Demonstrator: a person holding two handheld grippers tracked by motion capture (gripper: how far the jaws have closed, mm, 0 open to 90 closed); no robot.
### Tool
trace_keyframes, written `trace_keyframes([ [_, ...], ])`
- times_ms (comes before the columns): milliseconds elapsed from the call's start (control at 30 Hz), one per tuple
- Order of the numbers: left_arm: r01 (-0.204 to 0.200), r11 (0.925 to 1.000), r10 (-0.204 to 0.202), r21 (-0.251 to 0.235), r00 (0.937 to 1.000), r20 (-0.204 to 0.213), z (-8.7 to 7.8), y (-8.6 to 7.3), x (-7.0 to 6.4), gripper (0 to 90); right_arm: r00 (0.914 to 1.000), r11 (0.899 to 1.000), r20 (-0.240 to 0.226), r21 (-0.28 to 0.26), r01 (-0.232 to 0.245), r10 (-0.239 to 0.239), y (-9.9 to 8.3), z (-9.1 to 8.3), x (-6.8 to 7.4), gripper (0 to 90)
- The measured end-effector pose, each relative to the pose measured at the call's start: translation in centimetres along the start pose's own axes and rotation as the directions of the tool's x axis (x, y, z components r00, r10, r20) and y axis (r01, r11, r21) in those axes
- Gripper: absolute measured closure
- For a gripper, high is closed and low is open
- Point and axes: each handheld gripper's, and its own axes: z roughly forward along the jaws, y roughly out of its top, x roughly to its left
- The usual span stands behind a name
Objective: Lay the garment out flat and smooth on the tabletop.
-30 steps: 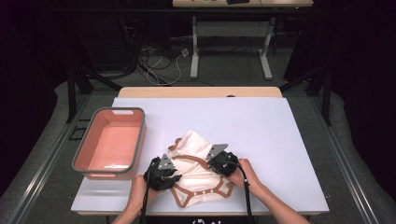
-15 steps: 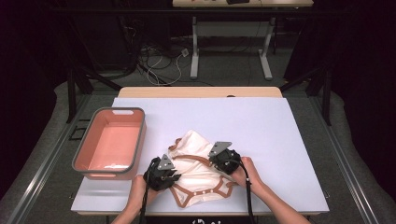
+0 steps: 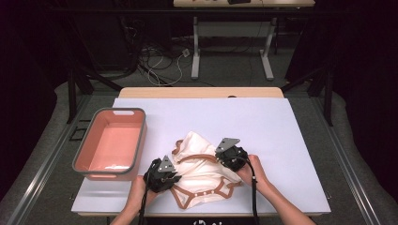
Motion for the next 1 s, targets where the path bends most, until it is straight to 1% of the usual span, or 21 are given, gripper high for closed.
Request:
trace_keyframes([
  [33, -0.011, 0.9999, 0.011, -0.007, 0.9999, 0.0, -0.2, 0.1, 0.0, 81.0, 0.9999, 1.0, 0.01, 0.001, 0.001, -0.001, -0.1, -0.2, -0.3, 90.0],
  [100, -0.012, 0.9999, 0.012, -0.01, 0.9999, 0.0, -0.3, 0.1, 0.0, 80.9, 0.9998, 1.0, 0.019, 0.005, -0.008, 0.008, -0.2, -0.5, -0.6, 90.0],
  [200, -0.014, 0.9999, 0.014, 0.004, 0.9999, 0.009, -0.3, 0.1, 0.0, 79.5, 0.9996, 1.0, 0.028, 0.02, -0.012, 0.011, -0.6, -0.3, -0.9, 90.0],
  [233, -0.014, 0.9999, 0.013, 0.008, 0.9998, 0.012, -0.3, 0.1, 0.0, 77.4, 0.9995, 0.999, 0.028, 0.036, -0.014, 0.013, -0.7, -0.1, -0.9, 90.0],
  [267, -0.025, 0.9993, 0.025, 0.028, 0.9997, 0.003, -0.2, 0.3, -0.1, 74.1, 0.9995, 0.999, 0.031, 0.051, -0.003, 0.002, -0.7, 0.1, -0.8, 89.7],
  [300, -0.025, 0.9993, 0.025, 0.028, 0.9997, 0.003, -0.2, 0.3, -0.1, 69.5, 0.9995, 0.999, 0.031, 0.051, -0.003, 0.002, -0.7, 0.1, -0.8, 89.7],
  [333, -0.029, 0.9992, 0.029, 0.028, 0.9996, -0.003, -0.3, 0.4, -0.1, 65.2, 0.9995, 0.998, 0.027, 0.056, 0.012, -0.014, -0.9, 0.4, -0.7, 88.2],
  [367, -0.023, 0.9994, 0.023, 0.026, 0.9997, 0.001, -0.4, 0.5, -0.1, 60.9, 0.9996, 0.998, 0.025, 0.056, 0.012, -0.013, -0.9, 0.4, -0.6, 85.2],
  [400, -0.019, 0.9995, 0.019, 0.024, 0.9998, -0.004, -0.5, 0.6, -0.1, 60.9, 0.9996, 0.998, 0.025, 0.056, 0.012, -0.013, -0.9, 0.4, -0.6, 85.2],
  [433, -0.009, 0.9998, 0.009, 0.016, 0.9999, -0.014, -0.7, 0.7, -0.1, 53.3, 0.9997, 0.999, 0.015, 0.047, 0.017, -0.018, -0.8, 0.2, -0.6, 80.3],
  [467, -0.009, 0.9998, 0.009, 0.016, 0.9999, -0.014, -0.7, 0.7, -0.1, 51.0, 0.9997, 0.999, 0.011, 0.04, 0.02, -0.02, -0.7, 0.1, -0.6, 76.8],
  [500, 0.001, 0.9999, -0.001, 0.011, 0.9998, -0.021, -0.9, 0.7, 0.0, 47.1, 0.9998, 0.999, 0.008, 0.038, 0.016, -0.016, -0.7, 0.0, -0.6, 70.7],
  [533, 0.022, 0.9997, -0.022, 0.01, 0.9993, -0.031, -1.0, 0.7, 0.2, 44.7, 0.9998, 0.999, -0.004, 0.029, 0.021, -0.021, -0.6, -0.1, -0.6, 68.4],
  [600, 0.047, 0.9989, -0.046, 0.01, 0.9982, -0.037, -1.0, 0.6, 0.5, 42.0, 0.9998, 1.0, -0.008, 0.019, 0.021, -0.02, -0.5, -0.2, -0.4, 58.1],
  [667, 0.057, 0.9983, -0.056, 0.013, 0.9977, -0.039, -0.9, 0.6, 0.6, 40.8, 0.9996, 1.0, -0.017, 0.018, 0.023, -0.022, -0.4, -0.2, -0.3, 57.7],
  [733, 0.065, 0.9978, -0.064, 0.016, 0.9968, -0.048, -0.8, 0.5, 0.8, 38.9, 0.9985, 0.999, -0.034, 0.002, 0.042, -0.042, 0.0, -0.2, 0.4, 53.7],
  [767, 0.083, 0.9964, -0.082, 0.015, 0.9949, -0.059, -0.7, 0.5, 1.0, 38.5, 0.9983, 0.999, -0.04, 0.003, 0.043, -0.043, 0.1, -0.1, 0.6, 52.7],
  [833, 0.088, 0.9959, -0.087, 0.018, 0.9943, -0.062, -0.6, 0.4, 1.1, 38.2, 0.9976, 0.999, -0.046, -0.002, 0.052, -0.052, 0.2, 0.0, 0.8, 52.4],
  [867, 0.095, 0.9953, -0.093, 0.019, 0.9933, -0.069, -0.6, 0.4, 1.1, 38.5, 0.9976, 0.999, -0.049, -0.001, 0.05, -0.05, 0.3, 0.1, 0.9, 52.8],
  [900, 0.101, 0.9947, -0.099, 0.02, 0.9922, -0.076, -0.5, 0.4, 1.1, 40.9, 0.9977, 0.998, -0.033, 0.014, 0.059, -0.058, 0.4, 0.5, 1.1, 55.3],
  [1000, 0.1, 0.9943, -0.097, 0.036, 0.9913, -0.089, 0.0, 0.3, 1.1, 43.7, 0.9978, 0.997, -0.023, 0.035, 0.064, -0.063, 0.2, 1.2, 1.2, 63.0],
])
